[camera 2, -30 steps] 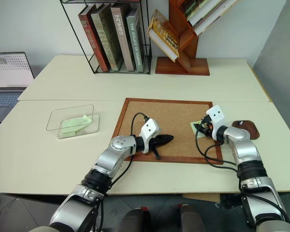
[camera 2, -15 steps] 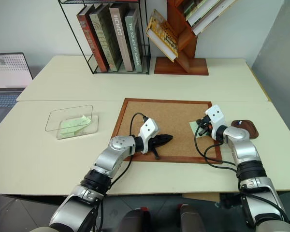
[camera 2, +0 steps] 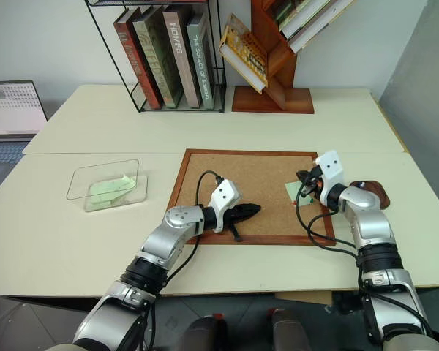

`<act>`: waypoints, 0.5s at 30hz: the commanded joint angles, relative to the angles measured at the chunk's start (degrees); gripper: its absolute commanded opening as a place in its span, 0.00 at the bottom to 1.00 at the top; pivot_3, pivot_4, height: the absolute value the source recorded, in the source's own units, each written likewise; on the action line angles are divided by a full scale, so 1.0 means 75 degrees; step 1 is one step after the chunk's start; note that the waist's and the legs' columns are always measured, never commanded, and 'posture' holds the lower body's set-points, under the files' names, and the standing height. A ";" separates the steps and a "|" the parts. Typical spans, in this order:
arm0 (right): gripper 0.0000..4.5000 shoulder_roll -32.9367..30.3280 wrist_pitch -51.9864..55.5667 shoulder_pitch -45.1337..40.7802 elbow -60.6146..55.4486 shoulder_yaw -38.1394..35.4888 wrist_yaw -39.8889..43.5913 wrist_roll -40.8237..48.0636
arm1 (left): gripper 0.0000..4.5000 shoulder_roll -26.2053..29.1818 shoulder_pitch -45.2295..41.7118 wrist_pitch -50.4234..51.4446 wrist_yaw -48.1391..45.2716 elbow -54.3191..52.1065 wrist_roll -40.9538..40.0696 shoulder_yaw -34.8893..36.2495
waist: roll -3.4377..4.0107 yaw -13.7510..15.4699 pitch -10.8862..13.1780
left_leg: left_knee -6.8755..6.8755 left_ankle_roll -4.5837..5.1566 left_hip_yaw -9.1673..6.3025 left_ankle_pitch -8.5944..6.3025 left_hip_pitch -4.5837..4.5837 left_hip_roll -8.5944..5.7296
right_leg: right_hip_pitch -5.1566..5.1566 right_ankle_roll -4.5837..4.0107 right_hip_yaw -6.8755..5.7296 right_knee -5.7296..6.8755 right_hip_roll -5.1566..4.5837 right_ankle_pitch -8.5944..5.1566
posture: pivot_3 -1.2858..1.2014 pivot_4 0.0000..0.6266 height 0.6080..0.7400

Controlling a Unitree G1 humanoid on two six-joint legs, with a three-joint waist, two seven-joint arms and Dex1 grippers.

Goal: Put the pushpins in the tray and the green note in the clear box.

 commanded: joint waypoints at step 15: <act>0.01 -0.1661 0.0701 0.1273 -0.0973 -0.1928 -0.1494 -0.0189 | 0.00 -0.0039 0.0177 -0.0189 -0.0283 0.0047 0.0236 -0.0252 | 0.0002 0.0019 -0.0002 | -0.0002 0.0000 0.0004 0.0000 -0.0004 -0.0009 | 0.0000 0.0001 0.0002 -0.0006 -0.0009 -0.0001 | 0.52 0.24 1.00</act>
